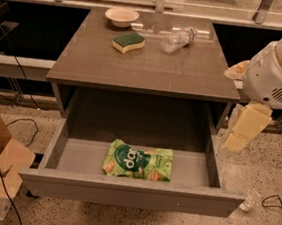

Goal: Pick green rice chip bag from top drawer and place on counter

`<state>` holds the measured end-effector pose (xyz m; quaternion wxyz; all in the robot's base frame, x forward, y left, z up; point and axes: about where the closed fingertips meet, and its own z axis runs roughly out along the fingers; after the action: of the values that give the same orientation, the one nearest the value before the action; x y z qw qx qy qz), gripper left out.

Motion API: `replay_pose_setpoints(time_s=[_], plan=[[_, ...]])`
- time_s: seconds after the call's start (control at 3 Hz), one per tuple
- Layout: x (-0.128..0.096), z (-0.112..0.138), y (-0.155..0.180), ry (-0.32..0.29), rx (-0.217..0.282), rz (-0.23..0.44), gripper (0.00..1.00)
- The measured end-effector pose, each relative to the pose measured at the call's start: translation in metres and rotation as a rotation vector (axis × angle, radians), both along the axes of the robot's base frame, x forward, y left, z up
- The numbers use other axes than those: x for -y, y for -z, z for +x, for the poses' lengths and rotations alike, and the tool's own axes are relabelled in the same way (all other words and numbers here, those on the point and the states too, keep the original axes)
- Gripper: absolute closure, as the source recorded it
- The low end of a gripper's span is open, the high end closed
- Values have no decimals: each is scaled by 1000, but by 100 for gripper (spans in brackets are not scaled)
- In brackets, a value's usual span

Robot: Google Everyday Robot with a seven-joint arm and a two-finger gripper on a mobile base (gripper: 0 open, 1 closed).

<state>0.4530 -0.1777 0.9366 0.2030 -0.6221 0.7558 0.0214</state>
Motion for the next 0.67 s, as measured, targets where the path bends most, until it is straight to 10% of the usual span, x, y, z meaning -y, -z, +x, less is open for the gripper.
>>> replay_pose_setpoints(time_s=[0.33,0.67], plan=[[-36,15,35,-21,-16,59,0],[-70,23,98,3,-154,115,0]])
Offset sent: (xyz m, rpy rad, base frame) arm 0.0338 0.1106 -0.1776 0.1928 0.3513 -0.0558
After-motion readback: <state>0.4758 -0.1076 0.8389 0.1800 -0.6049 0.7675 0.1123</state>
